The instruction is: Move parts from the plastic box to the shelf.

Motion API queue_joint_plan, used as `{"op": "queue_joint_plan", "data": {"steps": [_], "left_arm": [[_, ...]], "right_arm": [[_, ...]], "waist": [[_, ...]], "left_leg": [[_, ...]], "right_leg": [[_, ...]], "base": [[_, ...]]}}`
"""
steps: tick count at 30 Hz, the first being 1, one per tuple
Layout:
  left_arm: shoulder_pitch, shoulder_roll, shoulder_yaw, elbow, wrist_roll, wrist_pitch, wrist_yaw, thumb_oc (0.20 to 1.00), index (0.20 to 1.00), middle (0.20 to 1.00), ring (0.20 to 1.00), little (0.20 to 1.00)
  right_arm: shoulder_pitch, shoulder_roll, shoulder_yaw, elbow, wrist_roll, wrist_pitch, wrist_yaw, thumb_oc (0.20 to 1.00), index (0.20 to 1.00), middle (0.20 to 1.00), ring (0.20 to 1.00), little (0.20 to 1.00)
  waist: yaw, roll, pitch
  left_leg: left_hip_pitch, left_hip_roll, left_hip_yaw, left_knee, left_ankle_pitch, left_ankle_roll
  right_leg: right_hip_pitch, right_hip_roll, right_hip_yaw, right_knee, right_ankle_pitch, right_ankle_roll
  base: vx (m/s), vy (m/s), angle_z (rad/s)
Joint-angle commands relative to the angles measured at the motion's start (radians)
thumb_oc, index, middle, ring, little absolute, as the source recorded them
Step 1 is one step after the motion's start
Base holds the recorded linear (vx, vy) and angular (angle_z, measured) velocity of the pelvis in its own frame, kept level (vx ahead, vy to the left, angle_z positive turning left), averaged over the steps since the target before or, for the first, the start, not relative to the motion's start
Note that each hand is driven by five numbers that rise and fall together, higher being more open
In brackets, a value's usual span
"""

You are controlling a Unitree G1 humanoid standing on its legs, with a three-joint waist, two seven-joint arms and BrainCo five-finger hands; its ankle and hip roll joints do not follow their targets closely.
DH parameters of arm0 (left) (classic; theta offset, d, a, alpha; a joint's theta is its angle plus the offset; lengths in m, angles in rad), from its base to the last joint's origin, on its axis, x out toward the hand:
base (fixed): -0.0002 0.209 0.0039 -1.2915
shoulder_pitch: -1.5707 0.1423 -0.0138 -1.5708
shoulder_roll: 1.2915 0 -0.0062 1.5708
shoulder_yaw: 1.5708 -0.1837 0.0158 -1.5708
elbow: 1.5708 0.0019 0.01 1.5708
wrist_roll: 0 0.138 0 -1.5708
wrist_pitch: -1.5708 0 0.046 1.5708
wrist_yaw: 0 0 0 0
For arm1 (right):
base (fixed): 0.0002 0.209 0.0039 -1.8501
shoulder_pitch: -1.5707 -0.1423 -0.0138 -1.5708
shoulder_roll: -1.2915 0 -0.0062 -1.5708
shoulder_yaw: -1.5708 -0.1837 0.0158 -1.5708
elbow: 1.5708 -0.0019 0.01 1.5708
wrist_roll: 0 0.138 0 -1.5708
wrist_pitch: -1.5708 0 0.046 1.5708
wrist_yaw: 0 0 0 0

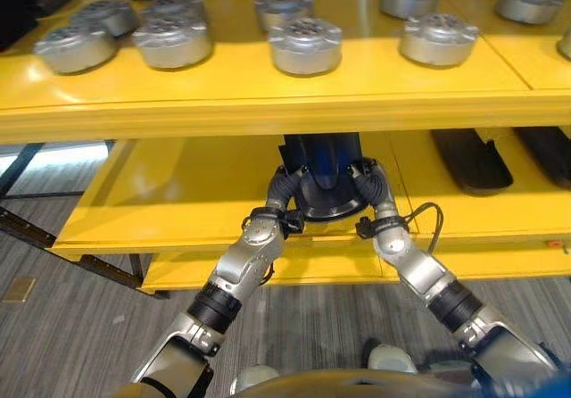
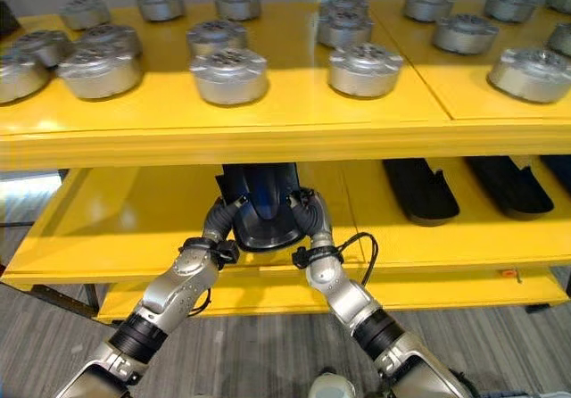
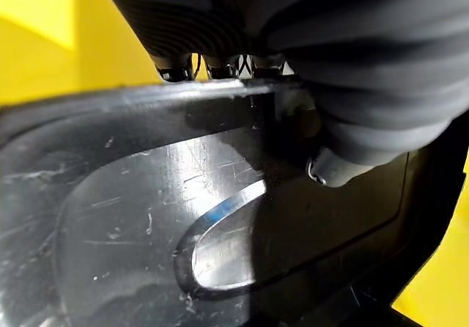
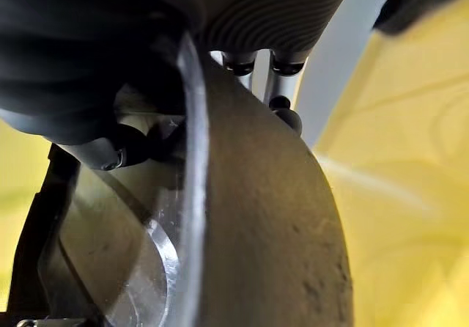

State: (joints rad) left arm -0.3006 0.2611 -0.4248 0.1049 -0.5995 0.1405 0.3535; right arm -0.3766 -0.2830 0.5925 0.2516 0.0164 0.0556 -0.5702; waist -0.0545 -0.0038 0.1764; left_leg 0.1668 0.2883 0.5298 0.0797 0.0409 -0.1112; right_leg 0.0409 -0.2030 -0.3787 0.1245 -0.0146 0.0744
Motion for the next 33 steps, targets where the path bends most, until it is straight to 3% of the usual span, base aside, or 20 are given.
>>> {"op": "queue_joint_plan", "data": {"steps": [1, 2, 4, 8, 11, 14, 21, 29, 33], "left_arm": [[-0.016, -0.02, -0.032, -0.124, 0.009, -0.093, -0.089, 0.2, 0.2, 0.2, 0.2, 0.2], [-0.005, -0.007, -0.025, -0.109, -0.013, -0.102, -0.105, 0.2, 0.2, 0.2, 0.2, 0.2], [-0.011, 0.004, -0.024, -0.098, -0.02, -0.094, -0.116, 0.2, 0.2, 0.2, 0.2, 0.2], [-0.013, 0.006, -0.038, -0.081, -0.023, -0.092, -0.119, 0.2, 0.2, 0.2, 0.2, 0.2], [-0.003, -0.006, -0.06, -0.072, 0.006, -0.08, -0.13, 0.2, 0.2, 0.2, 0.2, 0.2], [-0.004, -0.011, -0.071, -0.073, 0.02, -0.078, -0.125, 0.2, 0.2, 0.2, 0.2, 0.2], [-0.04, -0.016, -0.064, -0.084, 0.052, -0.084, -0.098, 0.2, 0.2, 0.2, 0.2, 0.2], [-0.1, -0.027, -0.019, -0.069, 0.039, -0.02, -0.044, 0.2, 0.2, 0.2, 0.2, 0.2], [-0.138, -0.004, -0.016, -0.031, 0.034, 0.016, -0.069, 0.2, 0.2, 0.2, 0.2, 0.2]], "right_arm": [[-0.075, 0.001, -0.058, -0.05, 0.009, -0.012, -0.021, 0.2, 0.2, 0.2, 0.2, 0.2], [-0.067, -0.006, -0.066, -0.024, 0.043, -0.03, -0.02, 0.2, 0.2, 0.2, 0.2, 0.2], [-0.05, -0.024, -0.076, -0.032, 0.041, -0.035, -0.007, 0.2, 0.2, 0.2, 0.2, 0.2], [-0.022, -0.028, -0.078, -0.034, 0.03, -0.048, -0.002, 0.2, 0.2, 0.2, 0.2, 0.2], [0.001, -0.009, -0.068, -0.028, 0.019, -0.046, -0.029, 0.2, 0.2, 0.2, 0.2, 0.2], [-0.005, 0.012, -0.062, 0.0, 0.045, -0.037, -0.06, 0.2, 0.2, 0.2, 0.2, 0.2], [0.0, 0.01, -0.072, -0.018, 0.002, -0.039, -0.051, 0.2, 0.2, 0.2, 0.2, 0.2], [-0.086, 0.023, -0.067, -0.015, -0.002, 0.076, -0.024, 0.2, 0.2, 0.2, 0.2, 0.2], [-0.162, 0.019, -0.08, 0.071, 0.045, 0.091, -0.031, 0.2, 0.2, 0.2, 0.2, 0.2]], "waist": [[0.001, 0.025, 0.005], [0.002, 0.024, 0.006], [-0.005, 0.024, 0.003], [-0.007, 0.024, 0.0], [-0.002, 0.025, -0.007], [0.002, 0.03, -0.012], [-0.006, 0.03, -0.008], [0.003, 0.036, 0.005], [0.022, 0.038, 0.014]], "left_leg": [[-0.079, 0.116, -0.061, 0.017, 0.083, -0.018], [-0.059, 0.101, -0.07, 0.016, 0.029, -0.023], [-0.057, 0.089, -0.058, 0.02, 0.014, -0.007], [-0.062, 0.05, -0.088, 0.02, -0.003, 0.011], [-0.054, -0.004, -0.122, -0.009, -0.006, 0.028], [-0.056, -0.019, -0.136, -0.032, 0.001, 0.028], [-0.066, -0.01, -0.135, -0.031, 0.011, 0.022], [-0.08, 0.032, -0.128, 0.021, 0.026, 0.015], [-0.097, 0.048, -0.132, 0.042, 0.036, 0.01]], "right_leg": [[0.032, 0.041, 0.008, 0.071, -0.13, -0.016], [0.027, 0.016, 0.007, 0.134, -0.169, -0.007], [0.02, 0.02, 0.003, 0.141, -0.159, -0.014], [0.028, 0.025, 0.031, 0.144, -0.159, -0.007], [0.051, 0.035, 0.055, 0.106, -0.142, 0.007], [0.051, 0.041, 0.07, 0.08, -0.129, 0.015], [0.061, 0.04, 0.083, 0.052, -0.118, 0.018], [0.061, 0.031, 0.072, 0.098, -0.121, -0.002], [0.032, 0.032, 0.066, 0.149, -0.121, -0.006]], "base": [[0.13, 0.356, 0.1], [0.13, 0.285, 0.1], [0.08, 0.246, 0.02], [0.1, 0.134, -0.03], [0.15, 0.109, -0.02], [0.06, 0.087, -0.04], [0.06, 0.01, -0.07], [0.17, -0.018, -0.07], [0.17, -0.041, 0.04]]}}
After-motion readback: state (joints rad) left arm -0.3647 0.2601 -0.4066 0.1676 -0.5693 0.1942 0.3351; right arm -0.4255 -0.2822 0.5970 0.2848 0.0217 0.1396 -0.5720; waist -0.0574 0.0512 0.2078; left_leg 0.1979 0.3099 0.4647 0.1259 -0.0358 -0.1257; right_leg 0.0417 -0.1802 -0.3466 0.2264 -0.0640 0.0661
